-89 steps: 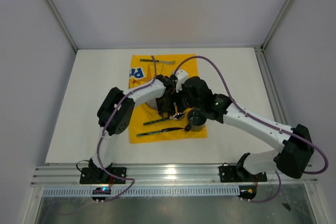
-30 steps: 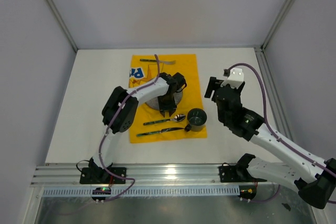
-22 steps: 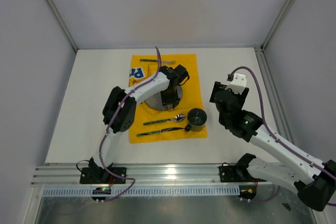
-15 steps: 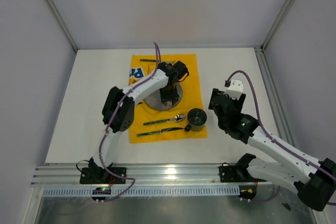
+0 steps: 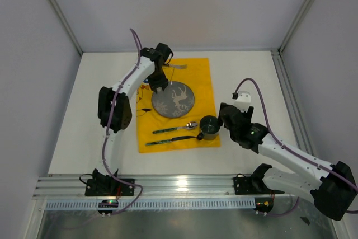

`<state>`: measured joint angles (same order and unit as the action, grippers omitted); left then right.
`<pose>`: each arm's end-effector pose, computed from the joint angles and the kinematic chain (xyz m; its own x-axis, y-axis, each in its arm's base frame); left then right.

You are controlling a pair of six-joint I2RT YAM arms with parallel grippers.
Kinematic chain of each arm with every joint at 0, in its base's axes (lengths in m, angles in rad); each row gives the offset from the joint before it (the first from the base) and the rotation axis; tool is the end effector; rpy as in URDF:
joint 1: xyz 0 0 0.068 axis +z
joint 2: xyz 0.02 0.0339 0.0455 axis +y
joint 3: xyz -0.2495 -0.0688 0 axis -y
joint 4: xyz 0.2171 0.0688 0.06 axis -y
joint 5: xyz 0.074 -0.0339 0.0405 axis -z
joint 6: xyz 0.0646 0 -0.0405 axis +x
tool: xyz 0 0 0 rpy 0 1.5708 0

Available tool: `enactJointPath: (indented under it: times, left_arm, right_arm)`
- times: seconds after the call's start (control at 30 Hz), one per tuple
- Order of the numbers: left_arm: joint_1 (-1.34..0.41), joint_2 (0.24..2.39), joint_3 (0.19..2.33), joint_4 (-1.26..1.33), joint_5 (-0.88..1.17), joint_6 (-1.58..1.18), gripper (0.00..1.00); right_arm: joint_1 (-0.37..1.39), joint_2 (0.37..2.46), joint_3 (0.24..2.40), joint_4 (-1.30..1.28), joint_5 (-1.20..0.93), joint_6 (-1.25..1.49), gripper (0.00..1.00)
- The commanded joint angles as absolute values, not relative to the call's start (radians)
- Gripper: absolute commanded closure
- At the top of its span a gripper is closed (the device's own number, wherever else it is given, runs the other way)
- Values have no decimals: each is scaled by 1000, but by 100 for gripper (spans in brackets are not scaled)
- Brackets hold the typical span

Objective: Set the dinner table for one person

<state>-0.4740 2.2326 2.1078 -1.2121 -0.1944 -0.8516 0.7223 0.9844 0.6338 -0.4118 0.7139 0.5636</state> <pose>0.3866 -0.1843 0.2092 -0.8772 -0.3796 -0.2941 -0.3824 0.9226 -0.0506 0.1745 0.0974 0.2183 -0.5152 0.0842 -0.8529 0.1548 0.9879 0.0041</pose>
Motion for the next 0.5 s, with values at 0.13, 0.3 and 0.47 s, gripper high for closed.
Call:
enactJointPath:
  times: [0.13, 0.3, 0.47]
  left_arm:
    - [-393, 2325, 2275, -1123, -157, -756, 59]
    - [-347, 2408, 2333, -964, -33, -696, 59]
    - [-289, 2477, 2373, -769, 133, -684, 58]
  right_arm:
    - [721, 1063, 698, -334, 667, 558, 19]
    - [721, 1094, 722, -304, 646, 532, 20]
    - [721, 1117, 744, -279, 615, 502, 20]
